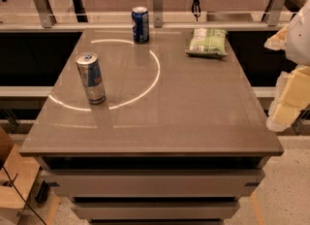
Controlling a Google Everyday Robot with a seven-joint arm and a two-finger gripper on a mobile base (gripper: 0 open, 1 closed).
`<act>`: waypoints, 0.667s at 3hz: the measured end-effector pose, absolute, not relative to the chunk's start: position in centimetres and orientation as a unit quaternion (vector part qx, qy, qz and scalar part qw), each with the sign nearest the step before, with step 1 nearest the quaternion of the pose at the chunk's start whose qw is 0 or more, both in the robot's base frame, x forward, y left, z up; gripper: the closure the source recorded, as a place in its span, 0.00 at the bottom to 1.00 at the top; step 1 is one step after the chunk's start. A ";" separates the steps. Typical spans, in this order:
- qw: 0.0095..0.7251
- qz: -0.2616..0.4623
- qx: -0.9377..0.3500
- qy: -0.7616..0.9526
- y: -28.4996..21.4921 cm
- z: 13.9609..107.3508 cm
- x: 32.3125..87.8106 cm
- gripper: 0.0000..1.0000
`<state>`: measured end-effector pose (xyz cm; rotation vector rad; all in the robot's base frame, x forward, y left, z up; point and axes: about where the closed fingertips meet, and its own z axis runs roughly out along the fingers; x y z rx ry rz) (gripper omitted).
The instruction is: Pick redbull can
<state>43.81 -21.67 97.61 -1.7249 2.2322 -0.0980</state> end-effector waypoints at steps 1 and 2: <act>0.159 -0.034 -0.603 0.781 -21.7 97.6 43.8 0.00; 0.180 -0.022 -0.607 0.774 -21.0 97.7 44.1 0.00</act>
Offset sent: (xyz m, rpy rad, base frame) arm 0.0065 0.0146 -0.0028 0.1096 -0.0294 0.0495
